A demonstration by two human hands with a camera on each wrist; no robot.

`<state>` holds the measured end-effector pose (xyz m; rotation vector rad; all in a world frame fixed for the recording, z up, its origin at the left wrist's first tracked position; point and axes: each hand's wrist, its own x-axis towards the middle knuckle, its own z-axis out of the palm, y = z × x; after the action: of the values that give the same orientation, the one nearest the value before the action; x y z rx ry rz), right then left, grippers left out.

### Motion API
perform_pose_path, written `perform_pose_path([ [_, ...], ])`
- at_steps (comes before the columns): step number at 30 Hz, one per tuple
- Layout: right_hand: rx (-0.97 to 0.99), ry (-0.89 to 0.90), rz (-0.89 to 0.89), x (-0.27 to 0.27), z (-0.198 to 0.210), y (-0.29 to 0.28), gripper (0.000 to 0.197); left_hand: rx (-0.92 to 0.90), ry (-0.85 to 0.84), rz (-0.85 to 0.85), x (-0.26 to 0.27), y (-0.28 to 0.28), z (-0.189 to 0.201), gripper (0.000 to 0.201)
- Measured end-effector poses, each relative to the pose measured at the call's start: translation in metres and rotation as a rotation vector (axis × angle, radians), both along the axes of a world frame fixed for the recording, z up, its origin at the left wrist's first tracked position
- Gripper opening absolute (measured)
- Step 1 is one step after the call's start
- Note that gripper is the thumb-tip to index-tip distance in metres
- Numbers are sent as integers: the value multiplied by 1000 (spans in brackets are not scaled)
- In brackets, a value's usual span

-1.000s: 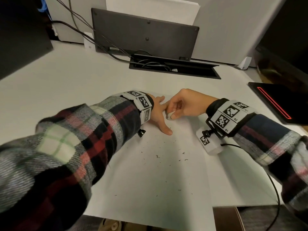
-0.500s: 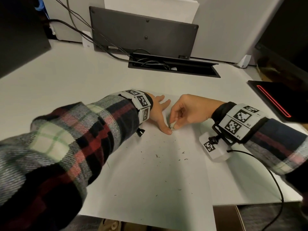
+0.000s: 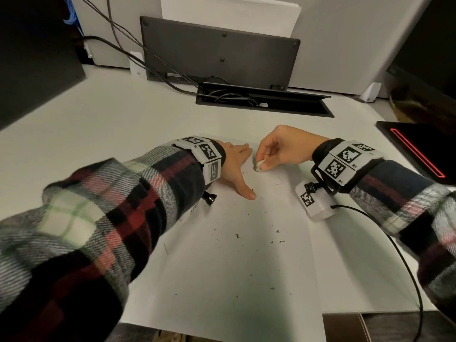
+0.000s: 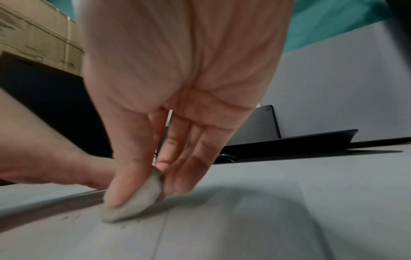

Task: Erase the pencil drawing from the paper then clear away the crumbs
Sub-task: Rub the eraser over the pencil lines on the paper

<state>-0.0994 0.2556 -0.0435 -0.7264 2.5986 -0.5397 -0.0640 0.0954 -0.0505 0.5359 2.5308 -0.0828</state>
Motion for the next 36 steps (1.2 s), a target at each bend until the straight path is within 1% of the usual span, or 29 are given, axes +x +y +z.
perform_pose_path([
  [4, 45, -143, 104, 14, 3, 0, 12, -12, -2, 0, 0, 0, 0, 113],
  [6, 46, -83, 107, 10, 3, -2, 10, -12, -3, -4, 0, 1, 0, 112],
  [8, 33, 20, 86, 2, 2, -5, 13, -5, -4, -8, 0, 1, 0, 112],
  [9, 27, 41, 70, 0, 1, -6, 14, -2, -4, -6, 0, 1, 0, 113],
  [12, 9, -5, 55, 9, 0, 1, 12, -11, -10, 2, -1, 0, -1, 113],
  [15, 27, -99, 100, 23, 2, 9, 11, -28, -20, 8, -2, 0, -1, 114],
  [16, 33, -100, 115, 23, 2, 8, 11, -29, -21, 5, -2, 0, -1, 115],
  [19, 44, 20, 104, 11, 2, -1, 11, -20, -16, -2, -2, 0, -2, 115],
  [21, 47, 40, 83, 9, 1, -3, 13, -13, -16, 1, -2, -1, -3, 114],
  [25, 14, -111, 68, 25, 0, 9, 10, -28, -22, 9, -5, -1, -3, 115],
  [26, 7, -125, 68, 28, 0, 11, 10, -30, -19, 8, -5, -1, -3, 115],
  [27, -2, -102, 53, 29, 0, 13, 10, -30, -14, 5, -4, -1, -2, 115],
  [30, -63, 67, -49, 21, 1, 19, 12, -38, -3, -1, -2, 1, 1, 113],
  [31, -75, 94, -75, 19, 2, 22, 12, -39, -8, 2, -1, 3, 2, 111],
  [36, 21, 92, -81, 18, -1, 32, 11, -63, -35, 28, 3, 15, 5, 108],
])
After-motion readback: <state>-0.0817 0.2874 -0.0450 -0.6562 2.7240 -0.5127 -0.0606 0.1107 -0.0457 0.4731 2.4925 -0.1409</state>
